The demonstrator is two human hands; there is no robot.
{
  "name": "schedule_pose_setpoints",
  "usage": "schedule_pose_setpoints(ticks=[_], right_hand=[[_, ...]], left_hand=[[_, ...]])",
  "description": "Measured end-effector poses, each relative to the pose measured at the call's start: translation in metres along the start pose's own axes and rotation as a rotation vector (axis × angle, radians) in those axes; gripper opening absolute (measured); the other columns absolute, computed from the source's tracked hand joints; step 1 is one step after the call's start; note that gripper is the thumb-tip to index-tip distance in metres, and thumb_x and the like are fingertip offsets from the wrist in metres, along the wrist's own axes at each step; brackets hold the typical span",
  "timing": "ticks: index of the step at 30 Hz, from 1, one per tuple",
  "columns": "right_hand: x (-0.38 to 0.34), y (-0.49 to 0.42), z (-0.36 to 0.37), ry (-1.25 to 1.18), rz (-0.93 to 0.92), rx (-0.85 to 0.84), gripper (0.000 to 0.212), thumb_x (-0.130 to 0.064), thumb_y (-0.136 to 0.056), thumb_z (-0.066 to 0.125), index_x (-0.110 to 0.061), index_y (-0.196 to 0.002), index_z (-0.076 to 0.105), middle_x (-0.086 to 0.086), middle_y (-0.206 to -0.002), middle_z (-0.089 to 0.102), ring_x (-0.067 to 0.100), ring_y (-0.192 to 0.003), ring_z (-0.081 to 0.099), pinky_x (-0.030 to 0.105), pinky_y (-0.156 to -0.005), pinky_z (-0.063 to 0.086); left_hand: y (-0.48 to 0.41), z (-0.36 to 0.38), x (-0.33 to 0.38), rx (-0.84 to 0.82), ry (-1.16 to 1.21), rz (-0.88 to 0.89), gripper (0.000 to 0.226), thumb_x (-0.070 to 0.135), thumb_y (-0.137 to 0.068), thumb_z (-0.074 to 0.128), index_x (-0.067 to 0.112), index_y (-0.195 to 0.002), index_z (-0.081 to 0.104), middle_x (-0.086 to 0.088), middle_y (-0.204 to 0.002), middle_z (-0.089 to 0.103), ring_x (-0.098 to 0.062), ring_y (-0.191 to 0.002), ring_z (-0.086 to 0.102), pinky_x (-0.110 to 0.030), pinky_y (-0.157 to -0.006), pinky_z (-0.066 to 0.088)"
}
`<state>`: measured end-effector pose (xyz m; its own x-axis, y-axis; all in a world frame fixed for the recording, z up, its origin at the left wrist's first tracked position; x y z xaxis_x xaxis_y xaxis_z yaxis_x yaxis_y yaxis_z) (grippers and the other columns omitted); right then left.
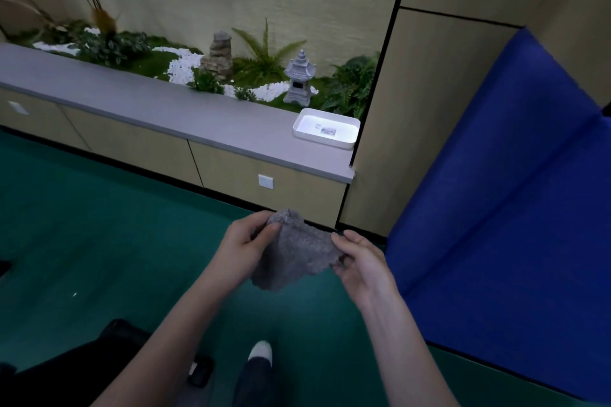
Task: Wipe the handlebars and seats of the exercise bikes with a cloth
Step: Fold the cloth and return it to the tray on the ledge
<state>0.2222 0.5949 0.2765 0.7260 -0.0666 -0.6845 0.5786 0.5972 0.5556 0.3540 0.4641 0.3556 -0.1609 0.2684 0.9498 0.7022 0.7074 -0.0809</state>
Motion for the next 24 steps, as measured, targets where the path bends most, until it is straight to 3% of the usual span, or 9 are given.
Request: schedule_pose_setpoints(ticks=[4, 6, 8, 10, 12, 14, 18, 20, 24], right_hand=[[-0.034, -0.037, 0.019, 0.368, -0.267, 0.046, 0.015, -0.019, -0.088, 0.068, -0.015, -0.101, 0.063, -0.003, -0.095, 0.064, 0.01, -0.089, 0.059, 0.021, -0.078, 0.046], [-0.049, -0.051, 0.059, 0.558, -0.398, -0.144, 0.034, -0.044, -0.082, 0.064, -0.023, -0.108, 0.066, -0.012, -0.108, 0.066, -0.001, -0.099, 0.061, 0.013, -0.079, 0.048], [-0.049, -0.07, 0.103, 0.685, -0.37, -0.352, 0.051, -0.054, -0.076, 0.059, -0.024, -0.118, 0.064, -0.012, -0.114, 0.066, -0.002, -0.104, 0.061, 0.013, -0.08, 0.049], [-0.056, -0.091, 0.136, 0.759, -0.375, -0.427, 0.046, -0.049, -0.08, 0.059, -0.018, -0.114, 0.063, -0.013, -0.103, 0.069, 0.004, -0.097, 0.065, 0.017, -0.077, 0.051], [-0.074, -0.112, 0.16, 0.82, -0.489, -0.385, 0.021, -0.036, -0.089, 0.06, -0.015, -0.089, 0.062, -0.017, -0.075, 0.063, 0.002, -0.074, 0.061, 0.016, -0.064, 0.046], [-0.09, -0.128, 0.179, 0.903, -0.637, -0.329, 0.026, -0.026, -0.094, 0.059, -0.018, -0.071, 0.05, -0.015, -0.061, 0.051, -0.002, -0.06, 0.047, 0.016, -0.056, 0.037], [-0.117, -0.149, 0.205, 0.987, -0.844, -0.265, 0.02, -0.031, -0.097, 0.052, -0.022, -0.078, 0.051, -0.007, -0.071, 0.058, 0.005, -0.064, 0.058, 0.021, -0.052, 0.044], [-0.12, -0.165, 0.214, 0.929, -0.782, -0.273, 0.019, -0.03, -0.099, 0.048, -0.018, -0.084, 0.053, -0.001, -0.078, 0.06, 0.012, -0.072, 0.061, 0.028, -0.057, 0.048], [-0.124, -0.196, 0.22, 0.766, -0.589, -0.306, 0.02, -0.026, -0.096, 0.053, -0.013, -0.081, 0.057, -0.003, -0.078, 0.062, 0.01, -0.075, 0.062, 0.023, -0.061, 0.049]], left_hand=[[-0.051, -0.002, -0.017, -0.059, 0.14, -0.112, 0.024, 0.007, -0.095, 0.052, 0.004, -0.072, 0.059, 0.003, -0.066, 0.052, -0.007, -0.064, 0.047, -0.022, -0.061, 0.035], [-0.082, -0.003, -0.02, -0.124, 0.192, -0.157, 0.021, 0.008, -0.095, 0.052, -0.003, -0.08, 0.061, -0.005, -0.072, 0.054, -0.012, -0.069, 0.05, -0.023, -0.064, 0.037], [-0.115, -0.005, -0.022, -0.198, 0.225, -0.187, 0.021, 0.011, -0.094, 0.052, -0.007, -0.094, 0.063, -0.012, -0.082, 0.059, -0.018, -0.076, 0.055, -0.029, -0.072, 0.041], [-0.147, -0.012, -0.021, -0.25, 0.233, -0.197, 0.021, 0.015, -0.094, 0.053, -0.001, -0.1, 0.066, -0.011, -0.088, 0.065, -0.018, -0.081, 0.06, -0.029, -0.077, 0.046], [-0.18, -0.024, -0.018, -0.28, 0.191, -0.164, 0.017, 0.015, -0.094, 0.054, 0.005, -0.095, 0.068, -0.002, -0.082, 0.067, -0.01, -0.078, 0.061, -0.021, -0.072, 0.047], [-0.21, -0.037, -0.014, -0.284, 0.112, -0.097, 0.016, 0.013, -0.095, 0.054, 0.008, -0.088, 0.068, 0.006, -0.074, 0.066, -0.003, -0.07, 0.06, -0.015, -0.065, 0.047], [-0.257, -0.059, -0.017, -0.167, -0.23, 0.052, 0.021, 0.024, -0.094, 0.055, 0.009, -0.088, 0.069, 0.0, -0.079, 0.07, -0.009, -0.075, 0.064, -0.027, -0.068, 0.05], [-0.27, -0.064, -0.021, -0.094, -0.324, 0.102, 0.026, 0.033, -0.094, 0.054, 0.011, -0.087, 0.068, -0.001, -0.078, 0.069, -0.013, -0.075, 0.064, -0.03, -0.068, 0.049], [-0.296, -0.066, -0.037, -0.047, -0.246, 0.07, 0.033, 0.037, -0.093, 0.054, 0.032, -0.061, 0.061, 0.014, -0.057, 0.06, 0.002, -0.057, 0.055, -0.013, -0.052, 0.036]])
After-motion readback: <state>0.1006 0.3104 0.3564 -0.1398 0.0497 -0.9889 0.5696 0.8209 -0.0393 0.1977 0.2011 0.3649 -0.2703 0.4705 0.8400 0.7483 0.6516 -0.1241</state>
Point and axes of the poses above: each hand's wrist, its own y-axis away from the middle knuckle, its own z-axis out of the palm, x = y × z, the point moved 10 cm from there along -y, towards the middle knuckle
